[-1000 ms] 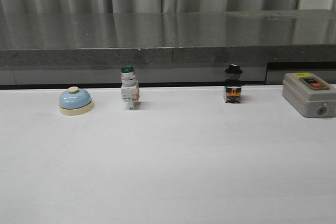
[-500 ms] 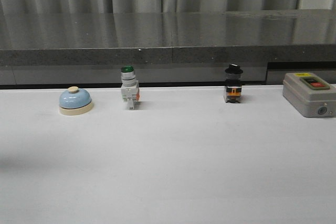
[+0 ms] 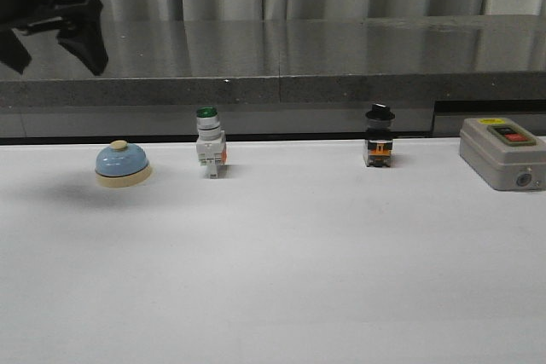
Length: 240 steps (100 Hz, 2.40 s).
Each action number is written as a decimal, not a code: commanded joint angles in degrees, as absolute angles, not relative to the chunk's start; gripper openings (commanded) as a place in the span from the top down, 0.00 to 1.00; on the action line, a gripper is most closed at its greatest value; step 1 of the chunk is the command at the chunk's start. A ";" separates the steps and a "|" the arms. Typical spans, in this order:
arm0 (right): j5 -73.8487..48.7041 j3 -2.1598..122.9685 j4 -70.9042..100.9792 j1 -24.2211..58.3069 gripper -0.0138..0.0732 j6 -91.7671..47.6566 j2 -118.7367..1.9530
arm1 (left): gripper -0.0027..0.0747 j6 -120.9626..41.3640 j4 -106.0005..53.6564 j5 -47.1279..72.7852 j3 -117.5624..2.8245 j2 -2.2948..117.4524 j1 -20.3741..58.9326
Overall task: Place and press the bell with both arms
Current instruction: 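Lower the left gripper over the blue bell and close on it, then lift the bell with the left gripper and carry it nearer the robot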
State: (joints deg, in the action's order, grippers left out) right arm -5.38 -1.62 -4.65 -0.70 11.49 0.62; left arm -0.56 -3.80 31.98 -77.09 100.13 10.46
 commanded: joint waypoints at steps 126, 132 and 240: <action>-0.64 -1.53 -5.26 -0.87 0.91 11.22 1.01 | 0.19 -26.90 -14.07 44.72 -97.14 122.07 10.99; -0.64 -1.53 -5.26 -0.87 0.91 11.22 1.01 | 0.21 -27.53 -14.07 44.72 -97.14 122.07 10.99; -0.64 -1.53 -5.26 -0.87 0.91 11.22 1.01 | 0.59 -27.79 -22.97 47.96 -86.16 100.98 19.11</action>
